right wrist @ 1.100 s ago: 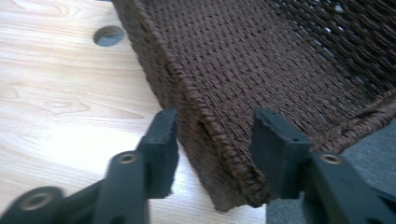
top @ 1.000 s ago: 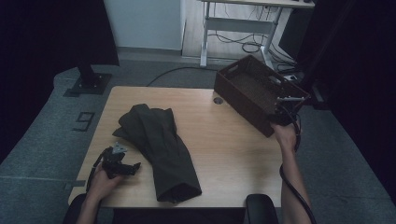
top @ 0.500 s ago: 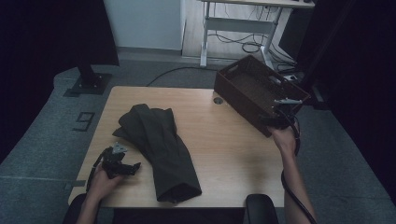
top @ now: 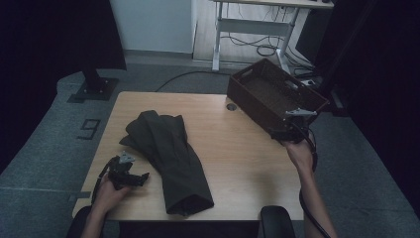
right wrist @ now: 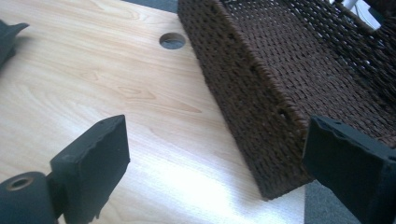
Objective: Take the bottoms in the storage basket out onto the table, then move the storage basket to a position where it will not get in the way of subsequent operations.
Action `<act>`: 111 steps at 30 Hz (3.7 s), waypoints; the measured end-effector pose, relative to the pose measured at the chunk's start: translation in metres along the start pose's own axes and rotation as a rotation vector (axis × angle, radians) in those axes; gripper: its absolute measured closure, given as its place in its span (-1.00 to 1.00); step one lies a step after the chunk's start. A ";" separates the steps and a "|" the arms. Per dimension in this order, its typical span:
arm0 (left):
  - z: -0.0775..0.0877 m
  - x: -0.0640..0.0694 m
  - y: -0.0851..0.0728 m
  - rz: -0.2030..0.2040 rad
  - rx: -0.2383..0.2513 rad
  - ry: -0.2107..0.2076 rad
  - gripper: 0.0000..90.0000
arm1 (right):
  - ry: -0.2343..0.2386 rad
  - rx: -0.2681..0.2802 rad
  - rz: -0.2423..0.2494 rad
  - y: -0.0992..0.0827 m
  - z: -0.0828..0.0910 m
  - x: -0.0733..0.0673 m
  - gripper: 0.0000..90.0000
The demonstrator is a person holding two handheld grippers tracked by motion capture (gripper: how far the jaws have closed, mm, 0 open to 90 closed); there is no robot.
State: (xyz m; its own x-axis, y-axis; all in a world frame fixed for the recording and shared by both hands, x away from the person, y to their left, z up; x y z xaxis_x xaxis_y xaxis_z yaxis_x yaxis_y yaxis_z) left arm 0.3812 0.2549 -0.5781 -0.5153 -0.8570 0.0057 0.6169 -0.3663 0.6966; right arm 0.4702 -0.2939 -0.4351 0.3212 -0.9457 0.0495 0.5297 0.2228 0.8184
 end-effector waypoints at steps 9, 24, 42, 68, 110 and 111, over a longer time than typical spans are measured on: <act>0.000 0.000 0.000 -0.001 0.000 -0.001 -1.00 | 0.037 0.008 0.038 -0.006 0.008 -0.019 -1.00; 0.000 0.000 0.000 -0.001 -0.001 -0.001 -1.00 | 0.089 0.034 0.074 -0.022 0.019 -0.046 -1.00; 0.000 0.000 0.000 -0.001 -0.003 -0.001 -1.00 | 0.118 0.044 0.054 -0.060 0.005 -0.066 -1.00; 0.000 0.000 0.000 0.000 -0.002 -0.001 -1.00 | 0.144 -0.046 0.012 -0.121 -0.033 -0.084 -1.00; 0.004 0.005 0.000 -0.038 -0.027 -0.034 -0.98 | 0.171 -0.107 0.038 -0.144 -0.046 -0.089 -1.00; 0.005 0.005 0.000 -0.046 -0.027 -0.031 -0.99 | 0.178 -0.106 0.034 -0.144 -0.045 -0.090 -1.00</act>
State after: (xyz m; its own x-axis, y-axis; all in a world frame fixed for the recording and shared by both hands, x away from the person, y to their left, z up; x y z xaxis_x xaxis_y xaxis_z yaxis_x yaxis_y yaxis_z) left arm 0.3754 0.2525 -0.5747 -0.5615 -0.8275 -0.0039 0.6076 -0.4155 0.6769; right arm 0.4006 -0.2306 -0.5835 0.4691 -0.8825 -0.0341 0.5929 0.2861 0.7528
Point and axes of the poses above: each handheld gripper's, and its own axes: z roughly backward along the jaws, y roughly out of its top, x roughly to its right, the point moved 4 cm from there along -z, roughly forward along the jaws, and after that the axes turned 3 degrees about x, right-handed, at the moved point
